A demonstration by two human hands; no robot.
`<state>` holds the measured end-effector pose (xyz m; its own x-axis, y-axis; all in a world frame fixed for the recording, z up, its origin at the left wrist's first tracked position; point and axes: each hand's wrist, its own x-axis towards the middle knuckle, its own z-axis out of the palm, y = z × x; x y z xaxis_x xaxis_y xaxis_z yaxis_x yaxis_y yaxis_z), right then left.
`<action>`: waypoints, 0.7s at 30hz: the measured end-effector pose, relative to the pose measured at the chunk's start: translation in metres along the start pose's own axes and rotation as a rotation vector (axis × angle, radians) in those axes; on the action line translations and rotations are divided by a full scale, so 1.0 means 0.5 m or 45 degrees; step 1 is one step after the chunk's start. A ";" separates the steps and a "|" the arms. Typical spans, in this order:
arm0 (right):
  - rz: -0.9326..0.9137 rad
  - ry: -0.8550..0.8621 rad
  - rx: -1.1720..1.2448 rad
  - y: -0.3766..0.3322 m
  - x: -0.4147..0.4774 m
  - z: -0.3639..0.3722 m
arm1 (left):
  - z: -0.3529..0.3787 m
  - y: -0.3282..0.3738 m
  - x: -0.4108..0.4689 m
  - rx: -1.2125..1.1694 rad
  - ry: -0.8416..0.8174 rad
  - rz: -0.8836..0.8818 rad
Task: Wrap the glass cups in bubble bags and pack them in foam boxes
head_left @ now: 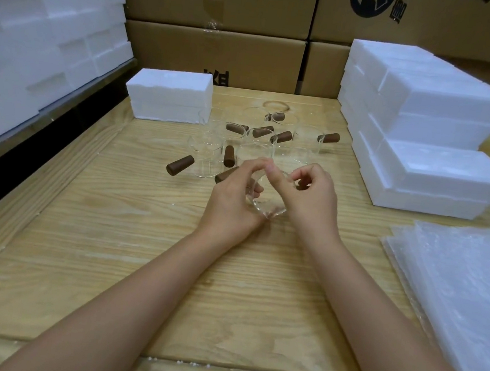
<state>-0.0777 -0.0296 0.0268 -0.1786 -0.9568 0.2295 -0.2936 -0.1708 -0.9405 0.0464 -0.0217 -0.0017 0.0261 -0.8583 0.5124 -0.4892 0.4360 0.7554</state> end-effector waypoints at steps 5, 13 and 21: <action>-0.064 -0.081 -0.167 -0.004 -0.010 0.006 | 0.001 -0.007 0.000 0.010 0.040 -0.059; -0.142 -0.226 0.765 0.026 0.021 -0.035 | -0.004 0.005 -0.001 -0.211 0.029 -0.140; -0.118 -0.236 0.861 0.017 0.023 -0.031 | -0.010 0.005 -0.003 -0.404 -0.026 -0.119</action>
<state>-0.0969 -0.0382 0.0255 -0.0006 -0.9452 0.3265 0.3584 -0.3051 -0.8823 0.0497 -0.0181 0.0016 0.0391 -0.9025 0.4289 -0.1896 0.4148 0.8899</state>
